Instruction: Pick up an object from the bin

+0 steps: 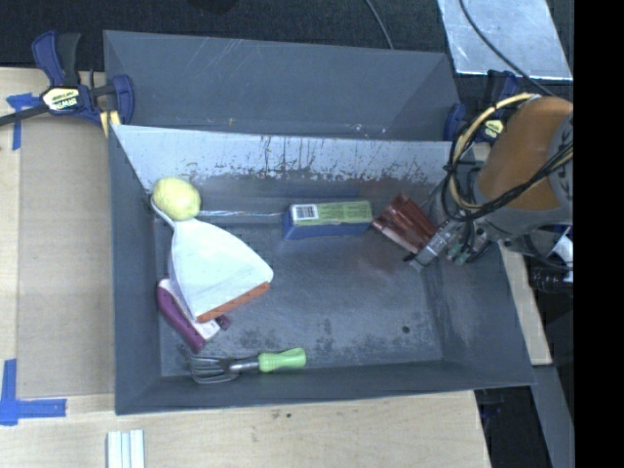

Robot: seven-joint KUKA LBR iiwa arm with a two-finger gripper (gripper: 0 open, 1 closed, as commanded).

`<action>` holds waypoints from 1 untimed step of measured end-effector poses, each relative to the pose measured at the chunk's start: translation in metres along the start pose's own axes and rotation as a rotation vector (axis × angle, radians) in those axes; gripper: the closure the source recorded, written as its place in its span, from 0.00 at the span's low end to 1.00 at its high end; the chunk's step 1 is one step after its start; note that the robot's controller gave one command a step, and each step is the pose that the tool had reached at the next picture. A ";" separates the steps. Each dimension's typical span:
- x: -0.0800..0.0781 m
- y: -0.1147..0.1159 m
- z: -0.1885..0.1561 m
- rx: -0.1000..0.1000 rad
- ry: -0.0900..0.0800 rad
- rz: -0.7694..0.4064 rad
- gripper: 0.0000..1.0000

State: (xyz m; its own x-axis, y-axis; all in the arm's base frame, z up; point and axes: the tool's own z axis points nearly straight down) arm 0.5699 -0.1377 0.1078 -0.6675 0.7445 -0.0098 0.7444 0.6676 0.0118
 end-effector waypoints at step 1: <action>-0.002 0.001 -0.031 -0.003 -0.006 0.000 1.00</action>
Offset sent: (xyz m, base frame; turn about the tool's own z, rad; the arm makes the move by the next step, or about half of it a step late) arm 0.0012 -0.0010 0.0549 0.0002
